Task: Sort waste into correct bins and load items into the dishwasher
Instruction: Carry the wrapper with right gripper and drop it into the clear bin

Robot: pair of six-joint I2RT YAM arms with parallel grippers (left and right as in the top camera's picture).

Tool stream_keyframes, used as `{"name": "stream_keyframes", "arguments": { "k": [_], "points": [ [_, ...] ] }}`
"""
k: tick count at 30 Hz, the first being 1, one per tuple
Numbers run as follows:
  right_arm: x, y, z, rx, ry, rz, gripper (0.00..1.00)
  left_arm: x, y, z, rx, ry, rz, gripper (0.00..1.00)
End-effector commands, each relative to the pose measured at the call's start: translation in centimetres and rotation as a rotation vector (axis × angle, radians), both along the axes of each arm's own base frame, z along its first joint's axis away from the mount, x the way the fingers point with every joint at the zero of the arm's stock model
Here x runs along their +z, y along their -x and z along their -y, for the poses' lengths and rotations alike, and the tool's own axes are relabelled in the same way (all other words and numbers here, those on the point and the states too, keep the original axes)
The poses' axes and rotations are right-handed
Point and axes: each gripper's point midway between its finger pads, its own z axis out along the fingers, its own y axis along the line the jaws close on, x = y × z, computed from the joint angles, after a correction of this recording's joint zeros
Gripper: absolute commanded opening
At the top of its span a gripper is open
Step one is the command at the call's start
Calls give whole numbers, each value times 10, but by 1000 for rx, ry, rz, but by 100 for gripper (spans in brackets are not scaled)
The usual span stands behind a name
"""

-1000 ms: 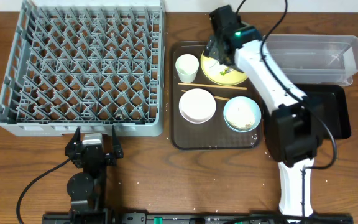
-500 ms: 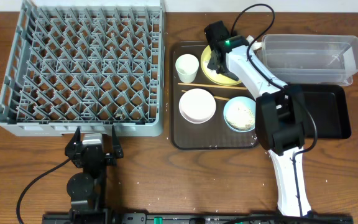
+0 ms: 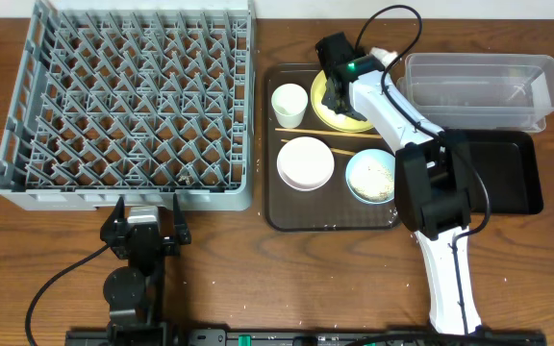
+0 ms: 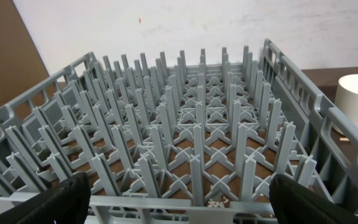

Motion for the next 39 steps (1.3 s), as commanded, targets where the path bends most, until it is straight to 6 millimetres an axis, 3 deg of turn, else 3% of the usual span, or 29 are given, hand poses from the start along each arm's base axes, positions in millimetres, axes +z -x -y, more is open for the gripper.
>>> {"name": "stream_keyframes", "arguments": {
  "k": [1, 10, 17, 19, 21, 24, 27, 30, 35, 39],
  "points": [
    [-5, -5, 11, 16, 36, -1, 33, -18, 1, -3, 17, -4, -54, 93],
    [-14, -3, 11, 54, 57, -24, 33, -18, 1, -3, 17, -4, -54, 94],
    [-39, 3, 14, 60, 79, -73, 37, -18, 1, -3, 17, -4, -54, 93],
    [-46, 4, 15, 65, 85, -87, 24, -18, 1, -3, 17, -4, -54, 93],
    [-46, 4, 15, 91, 91, -93, 1, -18, 1, -3, 17, -4, -54, 93],
    [-38, -1, 13, 121, 94, -72, 1, -18, 1, -3, 17, -4, -54, 93],
    [-19, -6, 12, 137, 90, -40, 1, -18, 1, -3, 17, -4, -54, 93],
    [18, -10, 10, 158, 80, 16, 1, -18, 1, -3, 17, -4, -54, 93],
    [100, -11, 13, 192, 61, 133, 1, -18, 1, -3, 17, -4, -54, 93],
    [166, -3, 33, 147, 33, 234, 2, -18, 1, -3, 17, -4, -54, 93]
  ]
}}
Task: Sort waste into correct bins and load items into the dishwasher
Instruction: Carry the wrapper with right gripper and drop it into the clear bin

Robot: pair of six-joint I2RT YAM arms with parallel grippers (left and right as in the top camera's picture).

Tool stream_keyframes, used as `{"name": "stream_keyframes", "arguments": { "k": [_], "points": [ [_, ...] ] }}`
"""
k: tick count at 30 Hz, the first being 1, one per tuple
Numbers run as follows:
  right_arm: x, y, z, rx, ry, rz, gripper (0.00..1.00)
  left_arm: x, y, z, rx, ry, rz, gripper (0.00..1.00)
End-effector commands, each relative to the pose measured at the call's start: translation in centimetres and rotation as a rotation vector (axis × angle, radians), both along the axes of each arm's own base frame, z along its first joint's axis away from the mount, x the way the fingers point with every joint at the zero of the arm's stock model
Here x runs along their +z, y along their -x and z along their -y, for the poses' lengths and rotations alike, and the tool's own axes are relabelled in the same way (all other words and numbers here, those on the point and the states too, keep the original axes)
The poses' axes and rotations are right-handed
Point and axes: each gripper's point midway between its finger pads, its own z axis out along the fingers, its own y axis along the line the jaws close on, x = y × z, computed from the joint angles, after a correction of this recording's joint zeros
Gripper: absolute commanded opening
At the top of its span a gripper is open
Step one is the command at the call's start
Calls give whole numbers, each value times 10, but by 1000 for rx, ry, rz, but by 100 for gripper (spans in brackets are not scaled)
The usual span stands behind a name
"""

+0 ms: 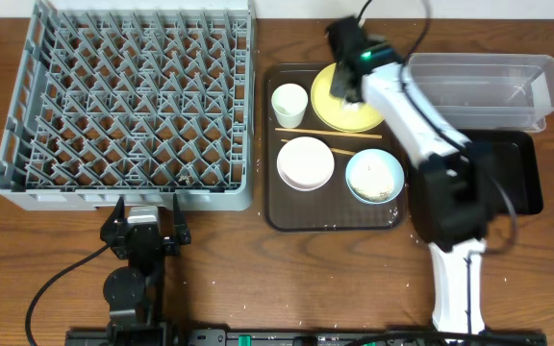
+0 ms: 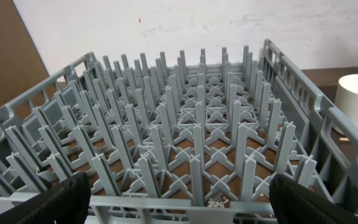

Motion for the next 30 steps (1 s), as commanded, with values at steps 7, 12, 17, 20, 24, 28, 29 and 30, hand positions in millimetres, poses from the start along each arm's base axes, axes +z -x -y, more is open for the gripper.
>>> {"name": "stream_keyframes", "arguments": {
  "k": [7, 12, 17, 20, 24, 28, 29, 30],
  "points": [
    [120, 10, 87, -304, -128, 224, 2, -18, 1, -3, 17, -4, -54, 93],
    [106, 12, 144, -573, -191, 224, 2, -18, 1, -3, 17, -4, -54, 93],
    [84, 11, 187, -771, -237, 220, 1, -18, 1, -3, 17, -4, -54, 93],
    [69, 10, 203, -856, -252, 211, 3, -18, 1, -3, 17, -4, -54, 93],
    [45, 8, 218, -936, -260, 190, 11, -18, 1, -3, 17, -4, -54, 93],
    [19, 7, 223, -977, -260, 150, 10, -18, 1, -3, 17, -4, -54, 93],
    [14, 7, 222, -977, -259, 137, 10, -18, 1, -3, 17, -4, -54, 93],
    [9, 7, 222, -977, -257, 125, 10, -18, 1, -3, 17, -4, -54, 93]
  ]
}}
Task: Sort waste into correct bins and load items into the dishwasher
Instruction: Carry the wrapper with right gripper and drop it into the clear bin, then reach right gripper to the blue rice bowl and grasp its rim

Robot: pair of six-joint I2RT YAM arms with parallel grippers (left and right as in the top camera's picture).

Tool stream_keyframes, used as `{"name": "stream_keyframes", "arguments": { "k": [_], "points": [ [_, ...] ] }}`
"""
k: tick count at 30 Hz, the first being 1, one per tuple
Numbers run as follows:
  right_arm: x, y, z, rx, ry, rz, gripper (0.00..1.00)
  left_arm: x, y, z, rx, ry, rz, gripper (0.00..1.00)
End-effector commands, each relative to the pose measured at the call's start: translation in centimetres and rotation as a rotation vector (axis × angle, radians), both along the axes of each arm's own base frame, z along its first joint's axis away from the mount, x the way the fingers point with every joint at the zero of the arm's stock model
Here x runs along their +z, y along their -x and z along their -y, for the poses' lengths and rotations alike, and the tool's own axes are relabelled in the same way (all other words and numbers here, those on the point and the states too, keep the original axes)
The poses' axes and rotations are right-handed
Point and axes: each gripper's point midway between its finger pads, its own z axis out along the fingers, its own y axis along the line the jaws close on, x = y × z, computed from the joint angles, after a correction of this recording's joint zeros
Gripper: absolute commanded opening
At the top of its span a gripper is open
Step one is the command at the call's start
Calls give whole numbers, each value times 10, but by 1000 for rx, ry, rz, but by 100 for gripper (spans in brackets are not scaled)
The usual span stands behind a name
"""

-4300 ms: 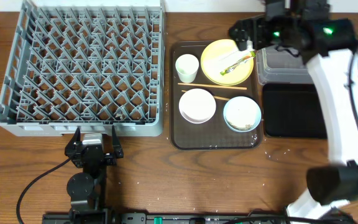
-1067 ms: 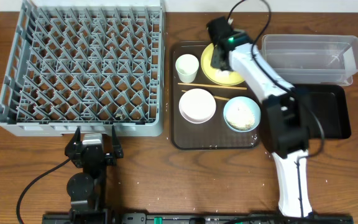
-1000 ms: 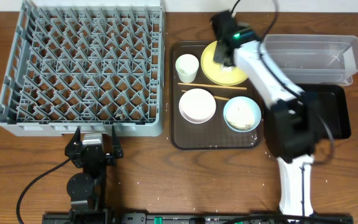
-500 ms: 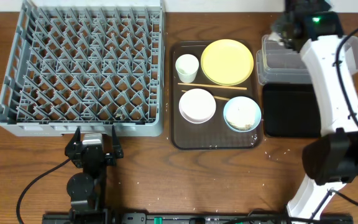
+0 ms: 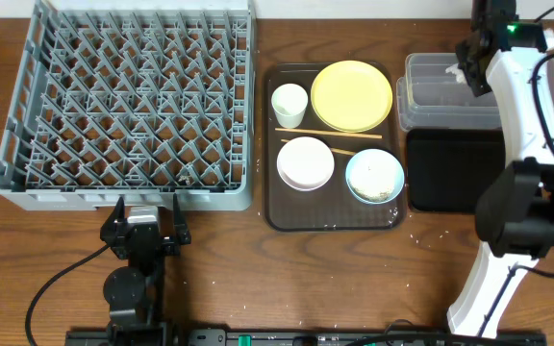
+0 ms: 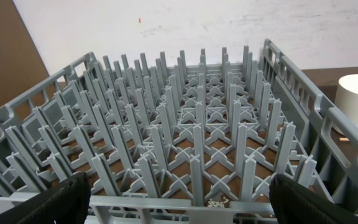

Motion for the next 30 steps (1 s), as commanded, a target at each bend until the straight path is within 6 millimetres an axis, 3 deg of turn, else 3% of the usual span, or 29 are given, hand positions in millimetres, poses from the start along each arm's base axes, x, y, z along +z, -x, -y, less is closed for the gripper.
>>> {"name": "stream_keyframes", "arguments": {
  "k": [1, 3, 5, 6, 8, 10, 12, 14, 18, 22, 25, 30],
  "points": [
    [-21, 2, 3, -48, -17, -31, 11, -18, 1, -3, 17, -4, -54, 93],
    [-23, 2, 3, -47, -19, -36, 11, -18, 1, -3, 17, -4, -54, 93],
    [-22, 1, 3, -47, -19, -28, 19, -18, 1, -3, 17, -4, -54, 93],
    [-21, -2, 3, -45, -19, -15, 31, -18, 1, -3, 17, -4, -54, 93],
    [-19, -6, 3, -26, -10, -5, 66, -18, 1, -3, 17, -4, -54, 93],
    [-12, -12, 0, 57, 8, 2, 83, -18, 1, -3, 17, -4, -54, 93],
    [-1, -19, -7, 166, 18, 19, 94, -18, 1, -3, 17, -4, -54, 93],
    [15, -25, -18, 292, 15, 49, 96, -18, 1, -3, 17, -4, -54, 93],
    [63, -25, -50, 570, 8, 134, 89, -18, 1, -3, 17, -4, -54, 93],
    [105, 5, -103, 879, -40, 177, 85, -18, 1, -3, 17, -4, -54, 93],
    [106, 48, -134, 983, -95, 71, 75, -18, 1, -3, 17, -4, -54, 93],
    [77, 105, -185, 1138, -140, -167, 68, -18, 1, -3, 17, -4, -54, 93]
  ]
}}
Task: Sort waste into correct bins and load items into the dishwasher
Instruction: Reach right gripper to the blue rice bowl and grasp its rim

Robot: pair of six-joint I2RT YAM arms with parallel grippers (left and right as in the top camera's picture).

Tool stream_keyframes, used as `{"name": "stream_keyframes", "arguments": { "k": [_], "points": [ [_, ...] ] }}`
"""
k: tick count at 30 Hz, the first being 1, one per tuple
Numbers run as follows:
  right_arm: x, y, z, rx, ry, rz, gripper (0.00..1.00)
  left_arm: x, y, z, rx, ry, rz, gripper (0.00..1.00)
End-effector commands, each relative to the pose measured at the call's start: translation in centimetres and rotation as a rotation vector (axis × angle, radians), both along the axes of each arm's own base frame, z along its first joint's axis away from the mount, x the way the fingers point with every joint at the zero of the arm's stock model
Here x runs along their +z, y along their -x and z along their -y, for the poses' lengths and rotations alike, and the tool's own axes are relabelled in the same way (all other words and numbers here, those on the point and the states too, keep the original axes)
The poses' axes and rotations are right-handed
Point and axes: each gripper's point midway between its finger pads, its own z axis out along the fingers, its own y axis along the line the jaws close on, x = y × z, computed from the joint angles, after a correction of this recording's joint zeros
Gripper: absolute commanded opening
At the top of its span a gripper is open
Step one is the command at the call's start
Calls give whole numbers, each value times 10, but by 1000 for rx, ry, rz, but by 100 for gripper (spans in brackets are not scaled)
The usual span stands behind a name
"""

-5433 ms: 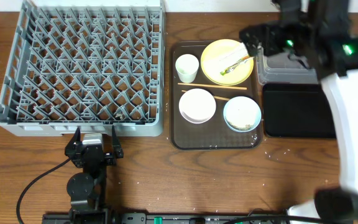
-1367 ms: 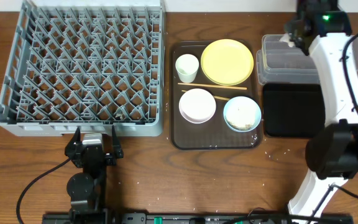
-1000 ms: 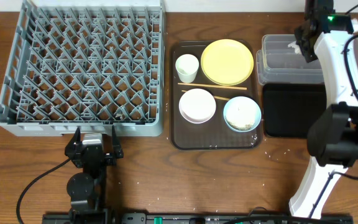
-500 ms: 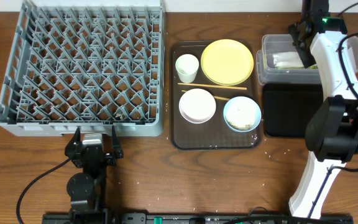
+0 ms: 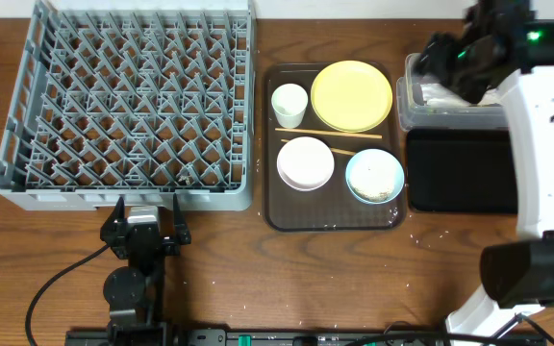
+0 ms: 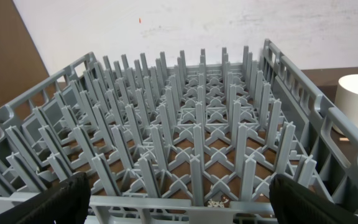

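A grey dish rack [image 5: 128, 101] fills the left of the table and most of the left wrist view [image 6: 185, 130]. On a brown tray [image 5: 282, 216] lie a yellow plate [image 5: 352, 95], a white cup [image 5: 289, 103], chopsticks [image 5: 327, 133], a white bowl [image 5: 305, 161] and a pale blue bowl [image 5: 372, 176] holding food scraps. My right gripper [image 5: 450, 60] hangs over the left end of a clear bin [image 5: 426, 113]; its jaws are too dark to read. A pale patch [image 5: 440, 93] shows in the bin beneath it. My left gripper [image 6: 179, 199] stands open at the rack's near wall.
A black bin [image 5: 455, 171] sits just in front of the clear bin, right of the tray. The right arm's white links [image 5: 546, 144] cross over the right ends of both bins. The white cup's side shows at the right edge of the left wrist view.
The right gripper has shifted left, from over the clear bin's right part to over its left end, and the arm now lies across the bins' right side. The left arm has not moved.
The right gripper was down on the yellow plate's left part. Then it stood at the plate's far edge, then over the clear bin with the plate bare, and now over the bin's left end. The left gripper stayed open at the rack.
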Motion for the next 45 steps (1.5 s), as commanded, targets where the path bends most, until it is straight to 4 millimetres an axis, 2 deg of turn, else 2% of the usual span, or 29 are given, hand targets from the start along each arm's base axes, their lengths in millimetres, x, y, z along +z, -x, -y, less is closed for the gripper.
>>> {"name": "stream_keyframes", "arguments": {
  "k": [1, 8, 12, 16, 22, 26, 28, 34, 36, 41, 45],
  "points": [
    [-32, 20, -39, 181, 55, -95, 64, -18, 1, -3, 17, -4, -54, 93],
    [-89, 47, -78, 267, 161, -181, 64, -18, 1, -3, 17, -4, -54, 93],
    [-123, 65, -88, 311, 179, -233, 64, -18, 1, -3, 17, -4, -54, 93],
    [-148, 79, -92, 391, 205, -259, 61, -18, 1, -3, 17, -4, -54, 93],
    [-168, 95, -99, 647, 267, -252, 56, -18, 1, -3, 17, -4, -54, 93],
    [-182, 103, -99, 746, 291, -251, 50, -18, 1, -3, 17, -4, -54, 93],
    [-191, 104, -92, 749, 332, -250, 46, -18, 1, -3, 17, -4, -54, 93],
    [-211, 109, -74, 734, 414, -268, 42, -18, 1, -3, 17, -4, -54, 93],
    [-215, 111, -73, 735, 414, -272, 37, -18, 1, -3, 17, -4, -54, 93],
    [-219, 116, -72, 738, 415, -285, 15, -18, 1, -3, 17, -4, -54, 93],
    [-219, 115, -72, 738, 415, -282, 4, -18, 1, -3, 17, -4, -54, 93]
  ]
}}
